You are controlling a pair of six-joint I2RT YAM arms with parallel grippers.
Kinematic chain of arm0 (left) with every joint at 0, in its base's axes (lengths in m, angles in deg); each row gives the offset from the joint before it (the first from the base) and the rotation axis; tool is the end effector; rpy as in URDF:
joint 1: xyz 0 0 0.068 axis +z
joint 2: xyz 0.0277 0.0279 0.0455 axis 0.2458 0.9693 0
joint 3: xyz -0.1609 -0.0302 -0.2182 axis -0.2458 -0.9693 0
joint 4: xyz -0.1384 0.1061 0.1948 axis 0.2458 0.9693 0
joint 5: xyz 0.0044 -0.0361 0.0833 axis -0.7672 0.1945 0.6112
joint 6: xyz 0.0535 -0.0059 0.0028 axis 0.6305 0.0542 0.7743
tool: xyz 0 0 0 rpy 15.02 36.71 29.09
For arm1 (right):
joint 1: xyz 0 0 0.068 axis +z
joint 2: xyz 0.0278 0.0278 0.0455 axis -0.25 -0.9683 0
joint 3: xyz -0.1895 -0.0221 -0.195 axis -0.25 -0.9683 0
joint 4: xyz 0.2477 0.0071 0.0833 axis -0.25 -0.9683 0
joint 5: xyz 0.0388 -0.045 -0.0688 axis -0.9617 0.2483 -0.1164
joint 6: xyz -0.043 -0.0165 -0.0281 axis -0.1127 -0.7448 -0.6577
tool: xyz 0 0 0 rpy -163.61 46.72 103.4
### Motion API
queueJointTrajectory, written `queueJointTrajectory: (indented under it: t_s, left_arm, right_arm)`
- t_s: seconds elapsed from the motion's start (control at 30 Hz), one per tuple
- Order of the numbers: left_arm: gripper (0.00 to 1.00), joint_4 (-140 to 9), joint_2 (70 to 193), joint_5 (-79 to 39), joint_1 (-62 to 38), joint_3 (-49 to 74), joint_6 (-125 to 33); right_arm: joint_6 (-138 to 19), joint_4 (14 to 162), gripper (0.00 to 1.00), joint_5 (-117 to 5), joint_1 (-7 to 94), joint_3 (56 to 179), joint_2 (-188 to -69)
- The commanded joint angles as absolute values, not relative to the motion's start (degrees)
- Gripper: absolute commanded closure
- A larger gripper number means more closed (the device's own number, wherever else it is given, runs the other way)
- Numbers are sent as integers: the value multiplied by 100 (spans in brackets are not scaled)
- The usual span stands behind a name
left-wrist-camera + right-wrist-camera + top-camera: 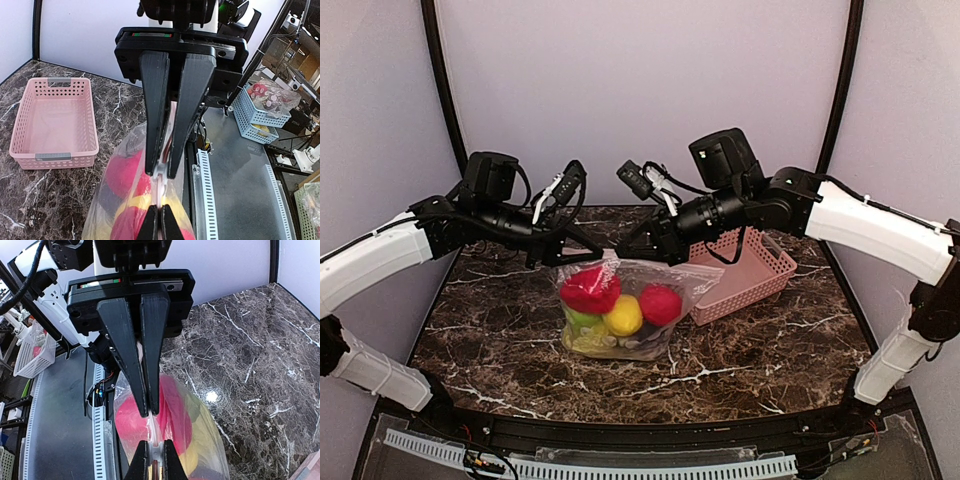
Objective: Place the food in the zip-top bag and seal the zipper
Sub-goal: Adjust the zipper of the zipper food storage bag, then zip the zipper on the zipper food storage bag.
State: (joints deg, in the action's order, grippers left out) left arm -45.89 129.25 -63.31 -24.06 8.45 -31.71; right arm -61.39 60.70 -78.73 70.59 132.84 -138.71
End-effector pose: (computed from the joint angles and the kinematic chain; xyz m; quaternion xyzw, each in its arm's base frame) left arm 0.2051 -0.1973 0.3675 0.4866 0.6190 -0.4966 0.3653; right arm 0.1872 0.3109 0.3859 -0.4791 0.6903 0.4434 0.3120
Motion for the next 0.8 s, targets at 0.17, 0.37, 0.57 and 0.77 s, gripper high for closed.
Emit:
queueJointTrajectory:
  t_s: [0.17,0.37,0.57,0.77]
  left_arm:
    - [99,-4811,12908,-6495,-2539,871,-3191]
    - [99,-4840,12906,-6506,-2558,873,-3192]
    - [99,-4760,12862,-6395,-2559,879,-3074]
    - [99,-4301,12705,-5962,-2434,917,-2708]
  right_arm:
    - [-6086,6457,100,-8035,7099,13530,-14038]
    - [-6074,6480,100,-8044,7102,13638,-14172]
    - [-6066,6458,100,-7982,7106,13673,-14168]
    - [-6074,6303,100,-7686,7086,13410,-13782]
